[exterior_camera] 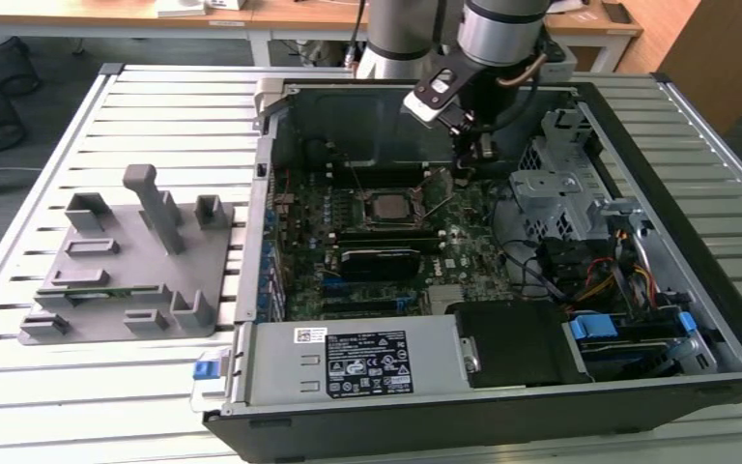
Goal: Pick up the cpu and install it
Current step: 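Close the cpu cover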
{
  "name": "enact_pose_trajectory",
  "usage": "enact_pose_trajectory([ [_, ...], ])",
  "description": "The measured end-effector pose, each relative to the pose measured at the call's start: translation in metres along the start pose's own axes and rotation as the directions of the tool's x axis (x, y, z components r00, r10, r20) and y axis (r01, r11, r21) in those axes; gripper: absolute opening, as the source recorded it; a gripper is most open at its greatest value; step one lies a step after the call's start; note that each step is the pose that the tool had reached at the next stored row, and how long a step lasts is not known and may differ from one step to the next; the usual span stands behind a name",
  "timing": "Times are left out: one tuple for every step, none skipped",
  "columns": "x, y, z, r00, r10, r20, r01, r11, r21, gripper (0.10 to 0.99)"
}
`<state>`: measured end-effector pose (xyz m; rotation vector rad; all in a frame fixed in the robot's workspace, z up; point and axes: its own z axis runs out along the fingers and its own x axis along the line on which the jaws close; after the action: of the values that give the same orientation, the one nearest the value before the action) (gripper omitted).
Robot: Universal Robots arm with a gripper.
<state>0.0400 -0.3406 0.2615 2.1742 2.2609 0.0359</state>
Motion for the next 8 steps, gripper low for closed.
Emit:
enact_pose_trajectory([
  [0.0003,0.0009,0.0003,1.0,0.0,-0.0001,0.0,1.0,0.001,0.106],
  [0.0005,0.0017,0.0006,1.0,0.0,-0.0001,0.0,1.0,0.001,0.106],
  [0.0008,0.0026,0.0009,1.0,0.0,-0.0001,0.0,1.0,0.002,0.106],
  [0.0011,0.0033,0.0012,1.0,0.0,0.0,0.0,1.0,0.002,0.106],
  [0.0013,0.004,0.0015,1.0,0.0,0.0,0.0,1.0,0.003,0.106],
  [0.0016,0.0046,0.0018,1.0,0.0,-0.0001,0.0,1.0,0.003,0.106],
  [0.0018,0.0052,0.0021,1.0,0.0,0.0001,0.0,1.0,0.003,0.106],
  [0.002,0.0057,0.0025,1.0,0.0,0.0001,0.0,1.0,0.004,0.106],
])
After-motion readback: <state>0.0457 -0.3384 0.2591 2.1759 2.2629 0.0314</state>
